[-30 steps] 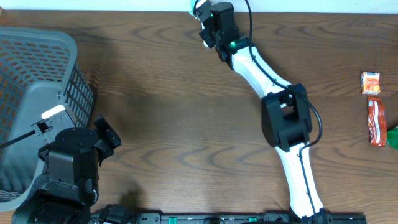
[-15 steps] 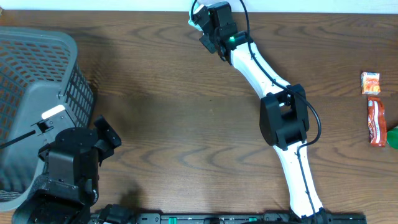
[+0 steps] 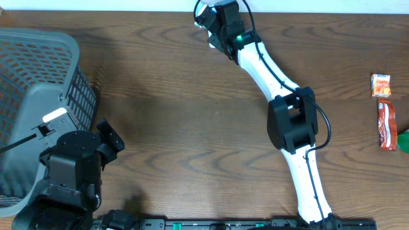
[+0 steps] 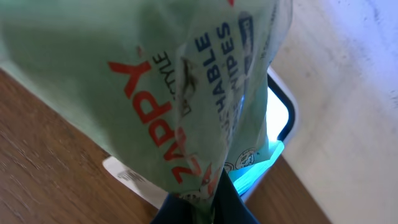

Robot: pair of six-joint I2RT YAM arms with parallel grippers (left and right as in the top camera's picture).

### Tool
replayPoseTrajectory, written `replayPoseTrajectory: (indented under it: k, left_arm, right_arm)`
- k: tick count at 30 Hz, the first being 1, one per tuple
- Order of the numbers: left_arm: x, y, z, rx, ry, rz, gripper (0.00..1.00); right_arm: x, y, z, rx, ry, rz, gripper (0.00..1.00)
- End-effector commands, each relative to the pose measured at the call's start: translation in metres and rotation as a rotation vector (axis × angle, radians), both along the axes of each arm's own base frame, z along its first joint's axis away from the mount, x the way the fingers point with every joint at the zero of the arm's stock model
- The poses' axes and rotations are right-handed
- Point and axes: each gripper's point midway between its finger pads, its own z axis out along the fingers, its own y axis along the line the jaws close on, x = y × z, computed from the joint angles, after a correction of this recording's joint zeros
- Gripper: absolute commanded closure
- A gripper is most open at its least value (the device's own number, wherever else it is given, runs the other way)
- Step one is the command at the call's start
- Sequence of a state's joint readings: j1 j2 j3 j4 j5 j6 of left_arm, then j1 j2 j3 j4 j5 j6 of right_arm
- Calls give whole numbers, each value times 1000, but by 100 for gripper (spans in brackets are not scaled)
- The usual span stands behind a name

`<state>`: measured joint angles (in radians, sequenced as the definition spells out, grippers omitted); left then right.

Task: Scan the item barcode
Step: 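Hold the wipes pack in front of the scanner with the right gripper, then carry the wipes pack right to the table edge beside the candy bar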

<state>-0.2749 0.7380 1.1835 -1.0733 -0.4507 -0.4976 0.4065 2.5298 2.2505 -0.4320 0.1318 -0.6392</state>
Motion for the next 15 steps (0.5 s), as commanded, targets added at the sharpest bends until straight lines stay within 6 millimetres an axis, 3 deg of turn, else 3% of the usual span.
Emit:
replayPoseTrajectory:
  k: [1, 5, 9, 10, 12, 15]
  left_arm:
    - [-1, 3, 0, 7, -2, 15, 7]
    - [-1, 3, 0, 7, -2, 15, 7]
    - [-1, 3, 0, 7, -2, 15, 7]
    - [-1, 3, 0, 7, -2, 15, 7]
    - [-1, 3, 0, 7, -2, 15, 7]
    - [-1, 3, 0, 7, -2, 15, 7]
  right_arm:
    - [3, -7, 2, -39, -1, 36, 99]
    - [-5, -14, 4, -62, 35, 21, 99]
    - [-12, -48, 37, -169, 25, -54, 99]
    - [-16, -60, 51, -196, 20, -81, 99]
    - [-27, -103, 84, -274, 24, -169, 99]
    - [-45, -165, 102, -389, 80, -296, 99]
